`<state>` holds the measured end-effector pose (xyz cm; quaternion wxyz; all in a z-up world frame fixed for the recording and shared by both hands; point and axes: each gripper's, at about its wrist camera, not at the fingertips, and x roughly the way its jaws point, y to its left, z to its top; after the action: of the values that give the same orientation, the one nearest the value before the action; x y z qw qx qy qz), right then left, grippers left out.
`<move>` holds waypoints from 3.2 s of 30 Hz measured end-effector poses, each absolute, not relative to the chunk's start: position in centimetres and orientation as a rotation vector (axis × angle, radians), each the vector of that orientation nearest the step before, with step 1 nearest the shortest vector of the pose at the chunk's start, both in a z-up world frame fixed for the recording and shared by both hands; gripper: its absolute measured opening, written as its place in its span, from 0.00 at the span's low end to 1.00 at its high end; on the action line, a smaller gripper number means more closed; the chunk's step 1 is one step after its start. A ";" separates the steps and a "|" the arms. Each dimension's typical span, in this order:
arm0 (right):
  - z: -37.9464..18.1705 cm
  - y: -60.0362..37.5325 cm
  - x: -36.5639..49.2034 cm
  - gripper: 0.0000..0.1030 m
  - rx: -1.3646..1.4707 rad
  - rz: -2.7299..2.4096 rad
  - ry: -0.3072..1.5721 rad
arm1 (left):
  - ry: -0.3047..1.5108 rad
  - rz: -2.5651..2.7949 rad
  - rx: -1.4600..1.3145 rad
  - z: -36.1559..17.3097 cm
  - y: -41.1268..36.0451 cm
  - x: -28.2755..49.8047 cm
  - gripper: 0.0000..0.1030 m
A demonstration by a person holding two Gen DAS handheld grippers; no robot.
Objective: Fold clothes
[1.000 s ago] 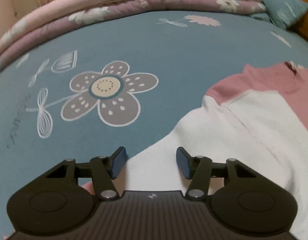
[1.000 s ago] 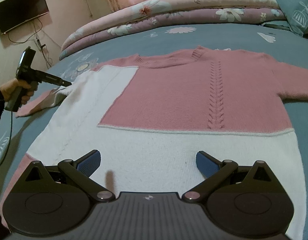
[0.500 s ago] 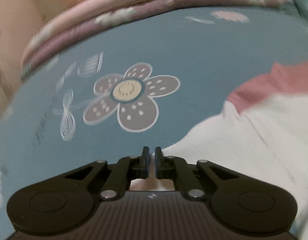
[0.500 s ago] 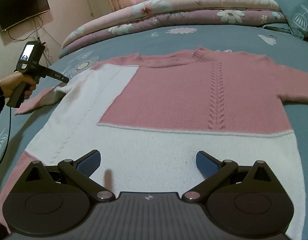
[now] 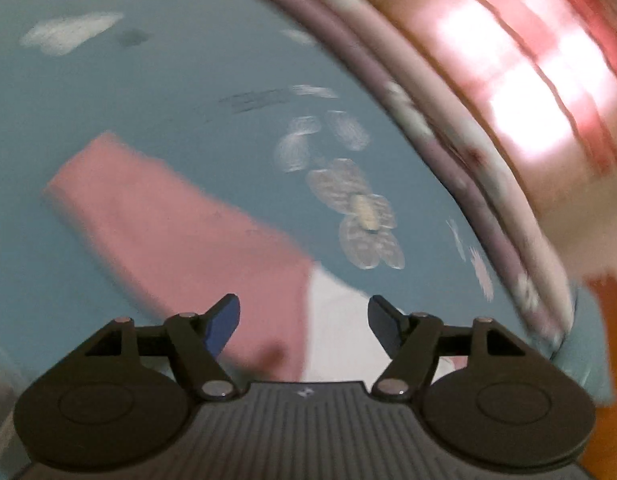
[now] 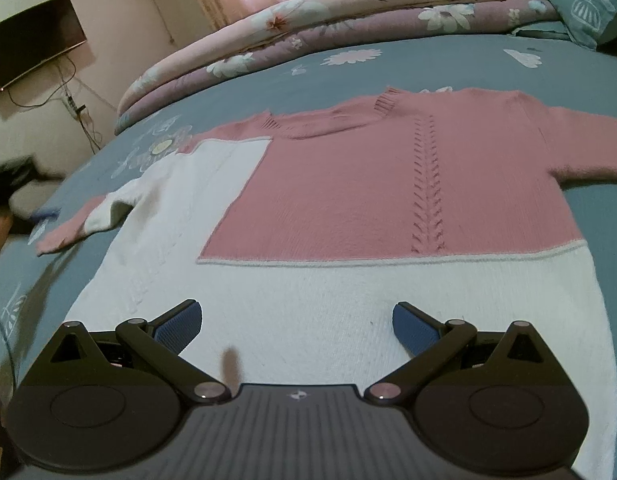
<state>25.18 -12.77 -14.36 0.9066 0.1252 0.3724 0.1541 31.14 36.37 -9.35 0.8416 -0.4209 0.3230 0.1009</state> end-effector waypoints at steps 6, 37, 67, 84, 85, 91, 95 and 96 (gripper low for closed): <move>-14.3 -12.6 24.9 1.00 0.259 0.304 0.765 | 0.648 0.291 -1.107 -14.1 39.2 27.2 0.68; -14.7 -11.1 25.0 1.00 0.132 0.296 0.753 | 0.440 0.428 -0.798 -12.7 40.0 34.6 0.12; -14.6 -11.5 25.1 1.00 0.158 0.300 0.762 | 0.807 -0.114 -0.733 -8.5 21.3 35.3 0.45; -14.4 -11.6 25.1 1.00 0.162 0.305 0.772 | 0.895 -0.182 -0.717 -12.9 17.6 34.6 0.48; -14.4 -11.6 25.1 1.00 0.166 0.305 0.774 | 0.894 -0.182 -0.710 -12.9 17.6 34.2 0.48; -14.1 -12.1 25.1 1.00 0.201 0.307 0.790 | 0.908 -0.138 -0.666 -11.4 17.1 33.3 0.48; -14.0 -12.6 25.1 1.00 0.239 0.313 0.797 | 0.887 -0.210 -0.636 -10.1 15.3 32.0 0.63; -14.0 -12.7 25.1 1.00 0.246 0.314 0.798 | 0.896 -0.206 -0.620 -10.4 14.9 31.8 0.63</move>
<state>25.08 -12.73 -14.05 0.9021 0.1188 0.3861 0.1519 31.80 14.93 -10.39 0.8502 -0.2941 0.4255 -0.0978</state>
